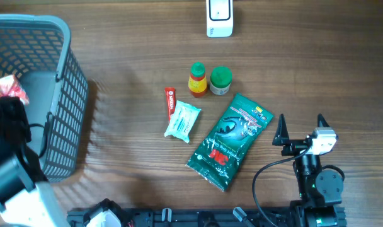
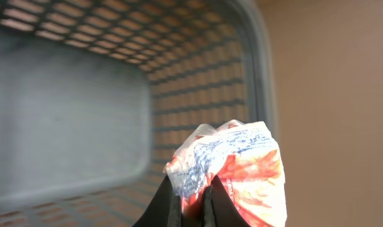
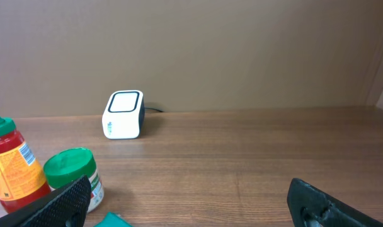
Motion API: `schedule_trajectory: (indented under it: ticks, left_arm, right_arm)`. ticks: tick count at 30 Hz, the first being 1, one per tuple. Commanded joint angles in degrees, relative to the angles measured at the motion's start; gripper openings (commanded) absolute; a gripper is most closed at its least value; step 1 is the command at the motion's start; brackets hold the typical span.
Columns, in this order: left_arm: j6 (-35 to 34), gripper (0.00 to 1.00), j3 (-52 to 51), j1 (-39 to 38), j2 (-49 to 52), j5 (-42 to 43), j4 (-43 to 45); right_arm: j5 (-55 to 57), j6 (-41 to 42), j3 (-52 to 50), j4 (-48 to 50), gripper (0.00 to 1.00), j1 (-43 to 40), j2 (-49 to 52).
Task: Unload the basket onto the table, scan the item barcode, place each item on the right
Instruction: 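Reach into the basket and grasp the red-white tissue pack with left gripper, then carry the red-white tissue pack with the left gripper to the table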
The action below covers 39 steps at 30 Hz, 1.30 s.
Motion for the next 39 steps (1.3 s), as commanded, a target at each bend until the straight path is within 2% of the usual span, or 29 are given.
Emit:
schedule_trajectory:
  ticks: [1, 3, 5, 8, 13, 20, 26, 36, 39]
  left_arm:
    - [1.0, 0.04, 0.5, -1.0, -4.5, 14.3, 1.7]
    - [1.2, 0.04, 0.5, -3.7, -5.3, 18.8, 2.3]
    - [3.6, 0.04, 0.5, -9.6, -5.1, 22.0, 3.2]
    - [7.2, 0.04, 0.5, -19.0, -4.0, 21.9, 3.4]
    - [15.9, 0.04, 0.5, -40.5, 3.0, 16.4, 3.1]
    - [16.2, 0.04, 0.5, -57.5, 17.0, 9.2, 2.5]
    - [16.2, 0.04, 0.5, -64.0, 27.7, 9.0, 2.8]
    - [16.2, 0.04, 0.5, -71.7, 41.8, 8.9, 12.7]
    - [16.2, 0.04, 0.5, -73.5, 44.7, 4.3, 13.9]
  right_arm:
    - [-0.7, -0.6, -0.1, 0.1, 1.00, 0.2, -0.3]
    - [-0.7, -0.6, -0.1, 0.1, 1.00, 0.2, -0.3]
    - [-0.7, -0.6, -0.1, 0.1, 1.00, 0.2, -0.3]
    - [-0.7, -0.6, -0.1, 0.1, 1.00, 0.2, -0.3]
    - [-0.7, -0.6, -0.1, 0.1, 1.00, 0.2, -0.3]
    - [-0.7, -0.6, -0.1, 0.1, 1.00, 0.2, -0.3]
    - [-0.7, -0.6, -0.1, 0.1, 1.00, 0.2, -0.3]
    - [-0.7, -0.6, -0.1, 0.1, 1.00, 0.2, -0.3]
    - [-0.7, -0.6, -0.1, 0.1, 1.00, 0.2, -0.3]
